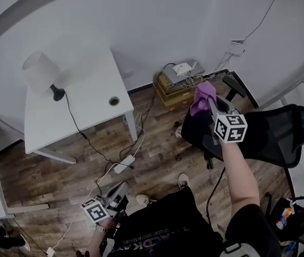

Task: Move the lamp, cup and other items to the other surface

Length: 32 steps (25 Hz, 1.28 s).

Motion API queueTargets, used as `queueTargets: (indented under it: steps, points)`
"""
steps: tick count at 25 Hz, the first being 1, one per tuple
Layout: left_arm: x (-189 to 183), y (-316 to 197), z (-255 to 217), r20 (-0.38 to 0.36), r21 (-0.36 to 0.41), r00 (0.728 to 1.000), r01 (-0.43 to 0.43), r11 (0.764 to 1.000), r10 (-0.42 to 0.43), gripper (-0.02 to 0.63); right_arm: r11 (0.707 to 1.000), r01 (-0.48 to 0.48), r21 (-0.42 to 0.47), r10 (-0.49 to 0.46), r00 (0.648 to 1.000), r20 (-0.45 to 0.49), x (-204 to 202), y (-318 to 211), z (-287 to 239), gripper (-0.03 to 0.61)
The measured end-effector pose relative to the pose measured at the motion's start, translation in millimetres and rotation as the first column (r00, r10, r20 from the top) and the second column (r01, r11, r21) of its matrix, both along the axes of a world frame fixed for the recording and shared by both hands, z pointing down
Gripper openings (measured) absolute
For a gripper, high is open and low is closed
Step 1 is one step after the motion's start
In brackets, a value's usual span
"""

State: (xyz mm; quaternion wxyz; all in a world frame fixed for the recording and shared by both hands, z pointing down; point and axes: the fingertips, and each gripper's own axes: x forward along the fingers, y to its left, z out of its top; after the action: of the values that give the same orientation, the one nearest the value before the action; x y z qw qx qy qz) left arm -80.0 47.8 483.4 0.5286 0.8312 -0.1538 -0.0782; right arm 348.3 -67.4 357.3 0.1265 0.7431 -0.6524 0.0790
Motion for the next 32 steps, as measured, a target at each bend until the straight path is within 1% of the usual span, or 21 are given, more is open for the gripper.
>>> queueTargets:
  steps: [3,7,12,17,22,25,29,32]
  points:
    - [32,8,-2,-0.008,0.002,0.997,-0.08,0.997,0.08,-0.003,0.997,-0.073,-0.009,0.073,0.997,-0.011,38,40,-1,0.061]
    - [78,22,-7,-0.011,0.002,0.986,-0.164,0.987,0.164,-0.003,0.985,-0.17,-0.021,0.17,0.985,-0.017,95,94,-3,0.061]
    - [136,42,-17,-0.01,0.009,0.972,-0.235,0.972,0.235,-0.003,0.963,-0.264,-0.06,0.265,0.964,0.0,164,152,10,0.061]
    - [181,45,-27,-0.009,0.018,0.968,-0.249,0.968,0.25,-0.003,0.942,-0.322,-0.095,0.326,0.945,0.022,219,187,31,0.063]
    - [219,47,-31,0.028,0.037,0.967,-0.254,0.966,0.253,-0.003,0.923,-0.356,-0.146,0.366,0.929,0.049,269,206,67,0.061]
    - [240,49,-25,0.048,0.015,0.967,-0.252,0.968,0.251,-0.003,0.911,-0.371,-0.18,0.39,0.917,0.081,296,211,100,0.061]
    - [262,50,-13,0.111,-0.001,0.964,-0.243,0.97,0.242,-0.003,0.892,-0.376,-0.25,0.413,0.903,0.118,327,212,155,0.061]
    - [276,49,-1,0.138,-0.046,0.965,-0.218,0.975,0.222,-0.003,0.871,-0.373,-0.318,0.434,0.889,0.144,345,209,204,0.063]
